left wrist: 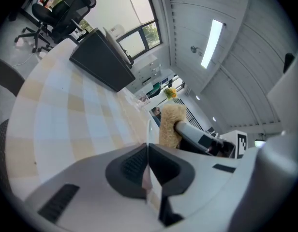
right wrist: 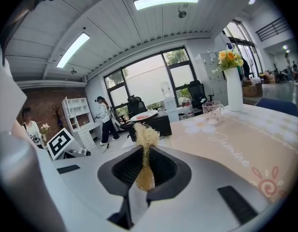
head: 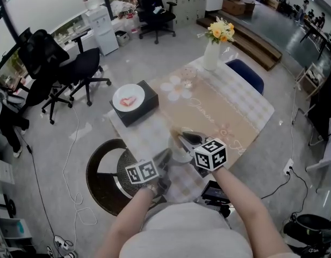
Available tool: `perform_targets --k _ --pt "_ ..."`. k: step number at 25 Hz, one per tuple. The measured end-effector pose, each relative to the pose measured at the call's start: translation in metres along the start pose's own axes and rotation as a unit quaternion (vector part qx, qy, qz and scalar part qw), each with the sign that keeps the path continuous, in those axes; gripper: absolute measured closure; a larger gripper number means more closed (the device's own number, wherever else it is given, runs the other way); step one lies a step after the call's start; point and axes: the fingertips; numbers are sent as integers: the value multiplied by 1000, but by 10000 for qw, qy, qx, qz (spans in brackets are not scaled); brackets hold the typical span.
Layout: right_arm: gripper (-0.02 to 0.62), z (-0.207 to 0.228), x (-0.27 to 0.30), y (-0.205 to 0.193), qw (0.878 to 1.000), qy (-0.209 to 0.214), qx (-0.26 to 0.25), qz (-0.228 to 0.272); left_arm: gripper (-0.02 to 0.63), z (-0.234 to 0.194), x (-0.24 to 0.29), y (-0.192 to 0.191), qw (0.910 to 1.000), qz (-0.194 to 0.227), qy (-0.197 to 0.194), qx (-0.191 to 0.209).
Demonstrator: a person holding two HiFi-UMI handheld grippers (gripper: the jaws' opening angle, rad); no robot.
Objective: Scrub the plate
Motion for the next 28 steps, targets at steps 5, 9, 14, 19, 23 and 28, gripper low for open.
perform_targets --k 5,9,14,19,23,28 --pt "554 2 10 -6 9998 41 -68 -179 589 0 -1 0 10000 -5 -15 -5" --pt "554 4 15 -14 9992 124 -134 -366 589 0 -1 -1 10000 -5 -26 14" --pt "554 15 21 -17 9987 71 -149 -473 589 0 0 -1 10000 6 -5 20" --pt "554 23 24 -14 9992 -90 -41 -378 589 -1 0 0 10000 31 18 36" --pt "554 31 22 -17 9988 -308 46 -370 589 -1 0 0 10000 38 43 42" --pt "554 45 17 -24 9965 -675 160 -467 589 -1 0 -1 10000 44 42 39"
Point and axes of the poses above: the fingertips, and each gripper's own axes: x forward along the fingers, z to its right, y out of its top, and after that the axes turned 15 degrees about -x, right-handed
